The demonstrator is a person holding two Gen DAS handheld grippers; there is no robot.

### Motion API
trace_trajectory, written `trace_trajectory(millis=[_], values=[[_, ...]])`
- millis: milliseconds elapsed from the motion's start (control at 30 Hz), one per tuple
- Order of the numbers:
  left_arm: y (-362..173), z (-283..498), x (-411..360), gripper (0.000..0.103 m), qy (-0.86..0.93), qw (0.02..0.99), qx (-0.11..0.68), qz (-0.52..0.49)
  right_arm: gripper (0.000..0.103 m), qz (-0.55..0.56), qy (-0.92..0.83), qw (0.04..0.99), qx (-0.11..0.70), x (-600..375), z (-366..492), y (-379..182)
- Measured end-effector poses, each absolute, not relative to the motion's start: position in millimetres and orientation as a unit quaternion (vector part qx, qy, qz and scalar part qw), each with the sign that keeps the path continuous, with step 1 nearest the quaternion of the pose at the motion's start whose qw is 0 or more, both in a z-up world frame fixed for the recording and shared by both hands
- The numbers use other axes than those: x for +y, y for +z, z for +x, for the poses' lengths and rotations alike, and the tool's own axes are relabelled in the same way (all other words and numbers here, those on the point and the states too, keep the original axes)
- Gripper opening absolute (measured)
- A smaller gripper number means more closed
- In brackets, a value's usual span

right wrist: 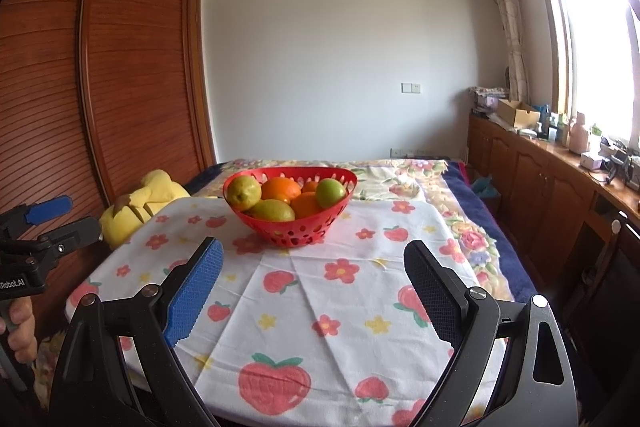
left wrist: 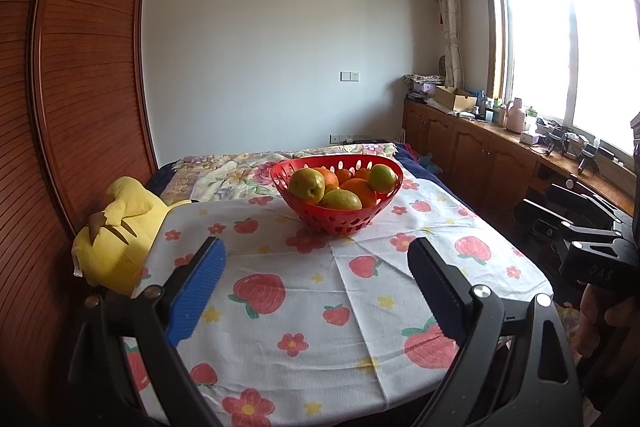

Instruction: Organize fruits

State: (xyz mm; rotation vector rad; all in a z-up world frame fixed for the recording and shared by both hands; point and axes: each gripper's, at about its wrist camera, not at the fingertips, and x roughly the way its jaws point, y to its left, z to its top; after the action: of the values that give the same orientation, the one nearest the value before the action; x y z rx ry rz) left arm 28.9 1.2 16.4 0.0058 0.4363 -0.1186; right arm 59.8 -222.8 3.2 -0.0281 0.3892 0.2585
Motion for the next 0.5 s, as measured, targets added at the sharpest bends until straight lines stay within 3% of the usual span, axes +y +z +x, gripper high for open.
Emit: trace_trajectory(millis=[500], values=[[16.3, 25.5, 3.4, 0.093, -0.053, 0.975, 0.215, 0.006, 0.093, -0.014, 0.127, 0.973, 0.193, -221.5, 58.4, 2.7]])
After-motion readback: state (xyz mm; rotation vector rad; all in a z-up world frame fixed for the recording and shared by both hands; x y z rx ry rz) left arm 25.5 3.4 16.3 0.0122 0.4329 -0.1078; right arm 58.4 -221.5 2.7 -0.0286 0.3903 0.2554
